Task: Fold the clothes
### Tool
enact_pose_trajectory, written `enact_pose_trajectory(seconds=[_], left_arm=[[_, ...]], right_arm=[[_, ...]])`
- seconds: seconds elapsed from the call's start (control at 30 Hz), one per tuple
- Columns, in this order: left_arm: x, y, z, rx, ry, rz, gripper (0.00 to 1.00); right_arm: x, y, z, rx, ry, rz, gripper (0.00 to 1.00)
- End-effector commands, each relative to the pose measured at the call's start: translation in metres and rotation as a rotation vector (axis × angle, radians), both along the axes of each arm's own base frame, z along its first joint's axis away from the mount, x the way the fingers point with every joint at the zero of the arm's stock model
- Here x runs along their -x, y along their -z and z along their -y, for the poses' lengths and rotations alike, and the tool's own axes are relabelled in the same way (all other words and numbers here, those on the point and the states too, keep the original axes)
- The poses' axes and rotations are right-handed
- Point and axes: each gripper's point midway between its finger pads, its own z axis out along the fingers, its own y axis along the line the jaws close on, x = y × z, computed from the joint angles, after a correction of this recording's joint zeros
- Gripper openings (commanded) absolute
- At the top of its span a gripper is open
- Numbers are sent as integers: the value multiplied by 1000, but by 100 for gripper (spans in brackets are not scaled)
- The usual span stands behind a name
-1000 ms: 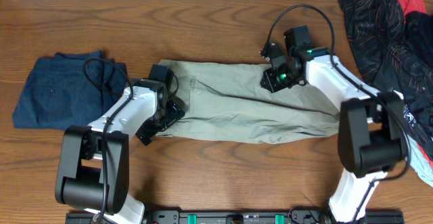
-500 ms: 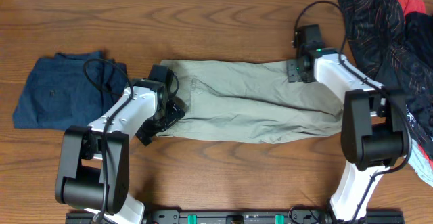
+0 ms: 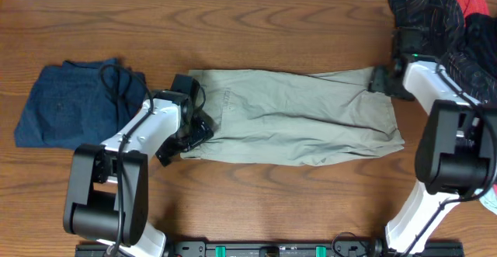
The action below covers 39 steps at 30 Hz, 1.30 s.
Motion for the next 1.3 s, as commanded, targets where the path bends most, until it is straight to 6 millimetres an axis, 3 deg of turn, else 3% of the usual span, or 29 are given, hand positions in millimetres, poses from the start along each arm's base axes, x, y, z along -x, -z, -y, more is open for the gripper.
enact_pose_trajectory(seconds=[0.0,0.17,0.23,0.3,0.4,0.53,0.77,0.9,1.0,1.07,1.2,1.27], left_arm=[[-21,-24,-5,-9,121,91,98],[-43,-47,-29,-66,77,213,98],[-53,-49,-32,-41,72,248,98],[-63,-47,-21,48,160,281,98],[-72,-43,1,190,298,311,98],[-72,-28,13,283,362,287,98],[-62,7,15,310,353,182,98],[-54,15,39,462,406,159,99],[-49,20,50,526,417,139,85],[-46,24,52,530,419,122,67],[-44,25,52,531,417,114,10],[-45,25,51,531,412,114,9]], right_arm=[[-8,-52,-14,-53,-17,121,77],[5,-121,-45,-141,-117,227,79],[15,-138,-60,-183,-153,241,79],[26,-146,-74,-210,-183,228,80],[38,-144,-91,-225,-219,182,80],[50,-136,-107,-232,-256,123,80],[58,-132,-114,-233,-272,87,79],[61,-131,-114,-234,-271,74,79],[62,-130,-114,-234,-271,69,80],[63,-130,-114,-234,-271,66,81],[64,-129,-115,-234,-276,59,81],[65,-129,-115,-234,-275,58,81]])
